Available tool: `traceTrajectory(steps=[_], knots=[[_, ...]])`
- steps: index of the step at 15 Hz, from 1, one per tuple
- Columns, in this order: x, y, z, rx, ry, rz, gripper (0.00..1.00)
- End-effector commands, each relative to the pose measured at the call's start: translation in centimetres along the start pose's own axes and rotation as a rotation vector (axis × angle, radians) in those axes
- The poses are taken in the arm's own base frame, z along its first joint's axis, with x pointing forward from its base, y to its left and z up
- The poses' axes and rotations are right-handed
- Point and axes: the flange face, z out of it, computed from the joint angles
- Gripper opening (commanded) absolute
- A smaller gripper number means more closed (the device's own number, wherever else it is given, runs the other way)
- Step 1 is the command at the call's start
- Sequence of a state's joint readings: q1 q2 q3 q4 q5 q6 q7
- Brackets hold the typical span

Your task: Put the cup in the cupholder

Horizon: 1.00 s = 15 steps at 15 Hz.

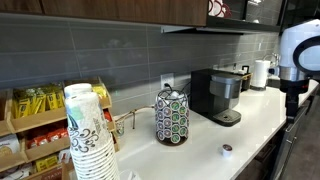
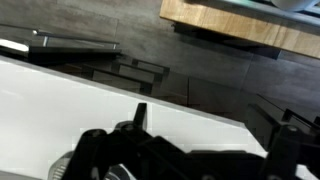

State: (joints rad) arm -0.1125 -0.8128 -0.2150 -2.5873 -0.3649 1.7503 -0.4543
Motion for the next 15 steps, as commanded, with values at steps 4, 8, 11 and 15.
traceTrajectory(steps=[4,8,11,15], knots=[[6.9,-6.3,3.4,0.059,0.121,0.008,1.00],[7.8,-7.3,3.8,0.081,0.134,0.034,1.00],[8.8,-8.1,4.8,0.104,0.120,0.067,1.00],[8.8,-8.1,4.8,0.106,0.119,0.071,1.00]])
